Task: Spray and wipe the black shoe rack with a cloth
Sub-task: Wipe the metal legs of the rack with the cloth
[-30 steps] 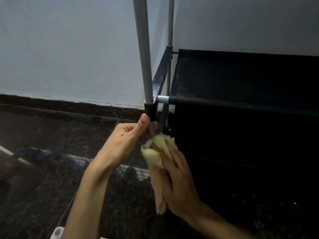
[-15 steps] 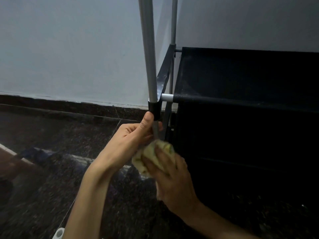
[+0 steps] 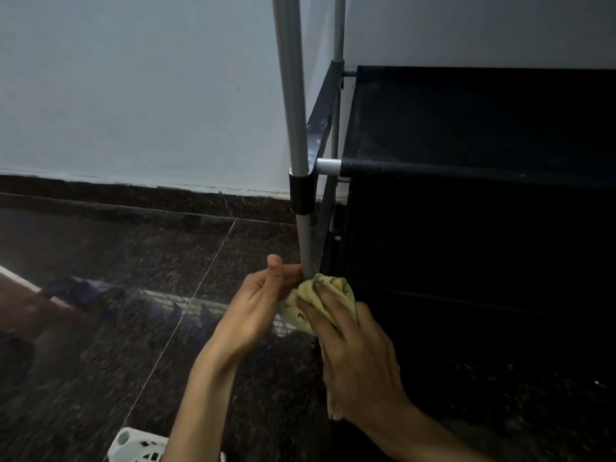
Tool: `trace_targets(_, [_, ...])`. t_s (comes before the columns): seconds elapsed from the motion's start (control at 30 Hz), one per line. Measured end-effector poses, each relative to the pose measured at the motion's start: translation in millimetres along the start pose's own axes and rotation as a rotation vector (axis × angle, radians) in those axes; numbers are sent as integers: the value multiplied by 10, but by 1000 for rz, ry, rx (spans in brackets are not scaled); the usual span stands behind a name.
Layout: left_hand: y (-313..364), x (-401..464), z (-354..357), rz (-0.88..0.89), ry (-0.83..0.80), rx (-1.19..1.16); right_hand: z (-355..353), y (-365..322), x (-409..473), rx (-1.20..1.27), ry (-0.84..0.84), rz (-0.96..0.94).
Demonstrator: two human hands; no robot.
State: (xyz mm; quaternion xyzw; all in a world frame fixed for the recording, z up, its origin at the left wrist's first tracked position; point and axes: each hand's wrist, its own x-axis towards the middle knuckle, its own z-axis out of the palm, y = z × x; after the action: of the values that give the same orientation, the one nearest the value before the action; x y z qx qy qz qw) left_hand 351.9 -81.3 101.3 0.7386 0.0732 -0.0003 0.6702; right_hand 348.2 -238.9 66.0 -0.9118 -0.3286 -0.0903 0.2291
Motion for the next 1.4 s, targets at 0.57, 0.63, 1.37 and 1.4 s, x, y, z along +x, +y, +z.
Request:
trace_targets(0.57, [2,-7,-56,-100,-15,84,195,331,-182,136,-230,348])
trace_targets(0.63, [-24,7,-59,-96,-18,89,169,377,-299,155,-177,297])
trace_targets(1.37, [-205,-37,6,19,62,-5,676,295,-471,213,-320,73])
trace_targets(1.4, [-255,-38,6,41,108,-2,637,252,-452,153,-198,-8])
